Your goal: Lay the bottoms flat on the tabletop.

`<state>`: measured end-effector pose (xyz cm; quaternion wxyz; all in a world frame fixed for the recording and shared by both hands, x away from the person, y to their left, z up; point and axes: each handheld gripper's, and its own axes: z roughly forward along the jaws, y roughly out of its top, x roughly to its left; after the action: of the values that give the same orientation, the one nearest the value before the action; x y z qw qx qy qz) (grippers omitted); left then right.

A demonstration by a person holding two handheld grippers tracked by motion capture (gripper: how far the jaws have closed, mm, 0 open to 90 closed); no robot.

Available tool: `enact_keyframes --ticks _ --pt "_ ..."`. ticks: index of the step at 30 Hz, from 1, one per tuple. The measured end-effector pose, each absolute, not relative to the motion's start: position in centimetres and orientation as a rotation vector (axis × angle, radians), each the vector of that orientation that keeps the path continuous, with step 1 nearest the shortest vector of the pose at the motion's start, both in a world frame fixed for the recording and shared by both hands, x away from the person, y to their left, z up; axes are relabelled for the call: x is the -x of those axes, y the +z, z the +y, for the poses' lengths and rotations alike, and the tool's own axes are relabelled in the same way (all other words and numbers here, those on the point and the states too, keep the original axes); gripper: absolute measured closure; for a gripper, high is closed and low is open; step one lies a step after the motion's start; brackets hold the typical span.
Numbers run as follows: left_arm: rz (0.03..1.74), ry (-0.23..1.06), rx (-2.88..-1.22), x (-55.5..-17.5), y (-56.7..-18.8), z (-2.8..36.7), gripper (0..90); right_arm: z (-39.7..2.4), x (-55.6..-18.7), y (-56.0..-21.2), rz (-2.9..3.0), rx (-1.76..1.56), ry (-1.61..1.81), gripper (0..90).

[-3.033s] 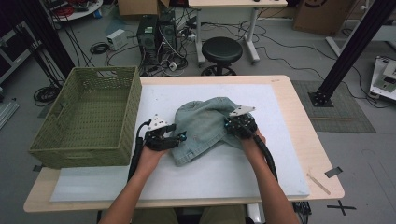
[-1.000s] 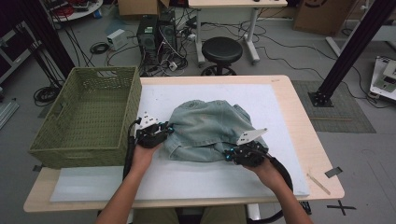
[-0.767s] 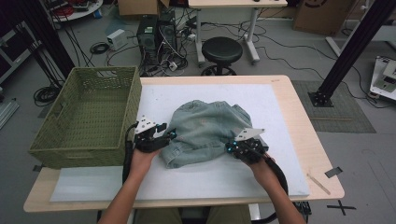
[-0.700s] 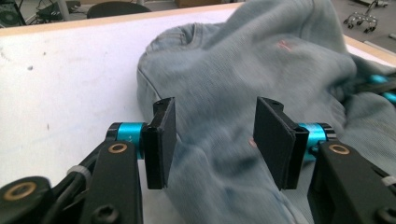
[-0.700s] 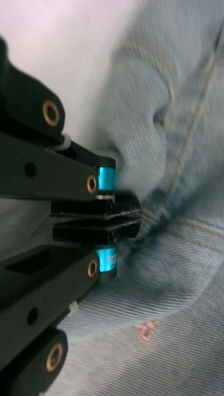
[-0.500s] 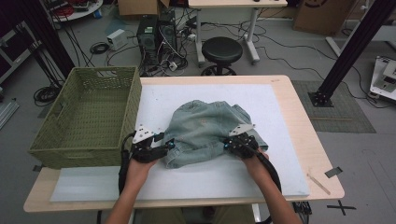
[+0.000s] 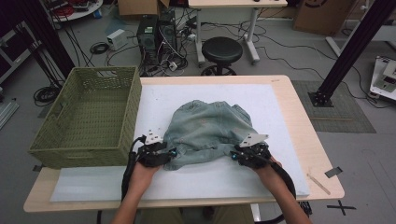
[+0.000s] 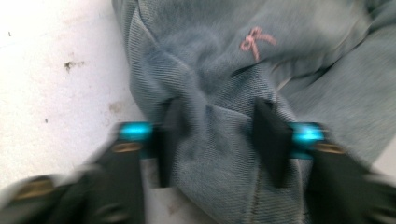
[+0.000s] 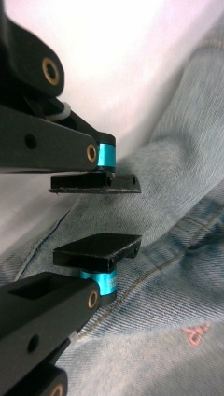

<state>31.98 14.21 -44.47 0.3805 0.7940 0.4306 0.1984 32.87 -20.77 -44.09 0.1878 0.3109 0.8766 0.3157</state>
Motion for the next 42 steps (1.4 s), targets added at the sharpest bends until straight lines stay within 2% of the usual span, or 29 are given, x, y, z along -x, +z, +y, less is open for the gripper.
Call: enact_keyframes --ticks 1,2,4,5,12,15,22,24,26,27,30,37,42 --pt "1.097 0.533 -2.025 -32.0 -44.5 14.2 79.9 -20.7 -33.1 -44.2 2.46 -0.874 0.902 71.0" --pt "1.103 0.536 -2.01 -32.1 -44.4 14.3 84.4 -20.7 -33.4 -44.2 2.454 -0.881 0.898 72.8" --pt "1.11 0.577 -1.986 -32.2 -44.1 14.5 86.1 -20.6 -33.7 -44.2 2.45 -0.879 0.875 84.2" --pt "1.114 0.592 -1.968 -32.3 -44.0 14.7 86.4 -20.5 -33.9 -44.2 2.455 -0.856 0.866 86.8" --pt "1.175 0.695 -1.795 -32.8 -42.9 16.1 87.1 -20.7 -34.5 -43.4 2.401 -0.942 0.909 89.4" --pt "1.177 0.734 -1.777 -32.9 -43.0 16.2 87.1 -21.3 -35.3 -43.1 2.336 -1.022 0.963 89.3" --pt "1.175 0.757 -1.761 -33.3 -43.4 16.2 86.9 -19.7 -36.4 -43.7 2.296 -0.974 0.799 87.7" --pt "1.167 0.742 -1.747 -33.1 -43.4 16.3 85.9 -19.8 -36.5 -43.8 2.302 -0.962 0.804 86.9" --pt "1.151 0.707 -1.726 -33.0 -43.3 16.5 80.2 -20.0 -36.2 -43.8 2.312 -0.968 0.832 84.6" --pt "1.141 0.686 -1.719 -32.9 -43.2 16.6 75.2 -20.2 -36.0 -43.6 2.312 -0.978 0.861 81.1" --pt "1.11 0.678 -1.715 -32.6 -43.0 16.5 70.9 -20.9 -35.0 -43.0 2.3 -0.977 0.975 71.5" --pt "1.07 0.67 -1.718 -32.4 -42.9 16.0 67.9 -20.7 -32.0 -41.5 2.338 -0.819 1.135 73.5" --pt "1.057 0.661 -1.717 -32.3 -42.8 15.9 65.0 -18.6 -31.7 -42.0 2.465 -0.723 1.177 73.3"
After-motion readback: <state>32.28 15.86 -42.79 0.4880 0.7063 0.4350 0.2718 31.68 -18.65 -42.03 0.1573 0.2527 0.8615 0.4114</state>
